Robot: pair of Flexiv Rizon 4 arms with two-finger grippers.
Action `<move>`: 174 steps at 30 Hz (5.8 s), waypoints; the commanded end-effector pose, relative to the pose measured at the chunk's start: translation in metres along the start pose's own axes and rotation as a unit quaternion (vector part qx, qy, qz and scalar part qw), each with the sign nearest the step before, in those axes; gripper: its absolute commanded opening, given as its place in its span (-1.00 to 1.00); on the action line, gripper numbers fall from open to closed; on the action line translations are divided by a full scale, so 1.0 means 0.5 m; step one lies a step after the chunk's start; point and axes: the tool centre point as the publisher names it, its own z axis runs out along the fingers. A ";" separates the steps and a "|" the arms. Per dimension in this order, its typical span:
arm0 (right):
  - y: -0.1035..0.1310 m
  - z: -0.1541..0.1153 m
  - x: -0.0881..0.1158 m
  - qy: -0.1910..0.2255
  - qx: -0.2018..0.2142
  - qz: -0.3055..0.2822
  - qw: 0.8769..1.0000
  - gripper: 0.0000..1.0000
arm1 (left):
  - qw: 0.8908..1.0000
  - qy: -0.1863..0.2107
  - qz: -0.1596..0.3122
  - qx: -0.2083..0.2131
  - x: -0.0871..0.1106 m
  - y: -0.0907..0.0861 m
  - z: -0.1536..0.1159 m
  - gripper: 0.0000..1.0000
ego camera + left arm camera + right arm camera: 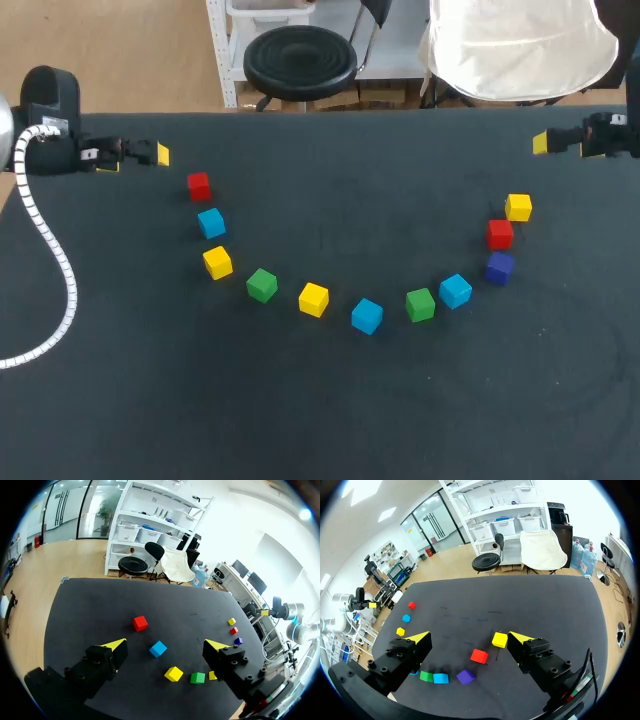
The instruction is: Place the blue cubes, place green cubes on the blue cubes, place the yellow cubes on the green cubes, then place the red cubes on the yellow cubes, and place purple cube on the red cubes.
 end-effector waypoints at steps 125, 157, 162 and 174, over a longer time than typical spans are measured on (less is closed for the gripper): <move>0.002 0.000 0.001 0.000 0.002 0.000 1.000 1.00 | 0.801 0.194 0.524 0.214 0.026 -0.160 0.228 1.00; 0.211 0.124 0.042 0.290 -0.222 -0.344 0.865 1.00 | 0.801 0.194 0.524 0.214 0.026 -0.160 0.228 1.00; 0.211 0.124 0.042 0.290 -0.222 -0.344 0.865 1.00 | 0.801 0.194 0.524 0.214 0.026 -0.160 0.228 1.00; 0.330 0.140 0.237 0.297 -0.216 -0.363 0.856 1.00 | 0.801 0.194 0.524 0.214 0.026 -0.160 0.228 1.00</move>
